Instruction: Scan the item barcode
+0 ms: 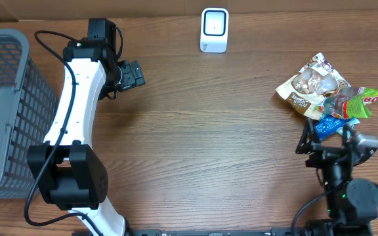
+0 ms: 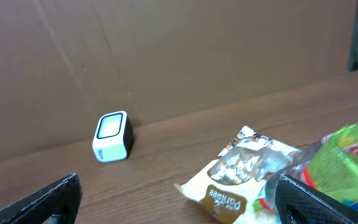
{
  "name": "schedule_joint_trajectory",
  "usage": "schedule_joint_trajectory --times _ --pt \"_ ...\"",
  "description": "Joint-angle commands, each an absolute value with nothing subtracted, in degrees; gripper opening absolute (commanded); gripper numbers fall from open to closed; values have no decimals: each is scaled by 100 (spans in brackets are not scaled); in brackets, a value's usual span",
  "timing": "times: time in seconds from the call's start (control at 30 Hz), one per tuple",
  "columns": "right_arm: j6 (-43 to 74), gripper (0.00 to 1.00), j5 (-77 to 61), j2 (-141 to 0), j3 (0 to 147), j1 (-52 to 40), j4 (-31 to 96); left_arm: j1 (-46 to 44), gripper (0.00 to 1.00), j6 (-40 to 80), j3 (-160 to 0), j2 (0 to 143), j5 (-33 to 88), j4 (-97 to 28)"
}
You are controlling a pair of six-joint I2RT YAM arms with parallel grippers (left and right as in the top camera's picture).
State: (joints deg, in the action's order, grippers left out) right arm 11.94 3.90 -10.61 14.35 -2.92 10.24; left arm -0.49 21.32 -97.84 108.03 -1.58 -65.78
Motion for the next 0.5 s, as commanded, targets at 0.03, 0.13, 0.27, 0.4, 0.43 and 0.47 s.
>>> schedule_joint_trajectory --times 0.03,0.13,0.27,0.4,0.43,0.47 --pt "1197 100 443 -541 961 -390 821 -40 100 2211 -9878 10849 -189 -6571" --pt "1194 100 445 -386 768 -390 823 -40 100 2211 -9878 10849 -189 -6571" --pt "1197 100 443 -257 484 -390 816 -40 100 2211 -9878 10849 -189 -6571" --pt "1197 100 440 -60 252 -390 814 -40 100 2211 -9878 10849 -191 -6571" --pt "1194 100 436 -8 200 -390 773 -40 100 2211 -9878 10849 -189 -6571" --pt "1194 100 443 -12 180 -390 701 -40 100 2211 -9878 10849 -189 -6571"
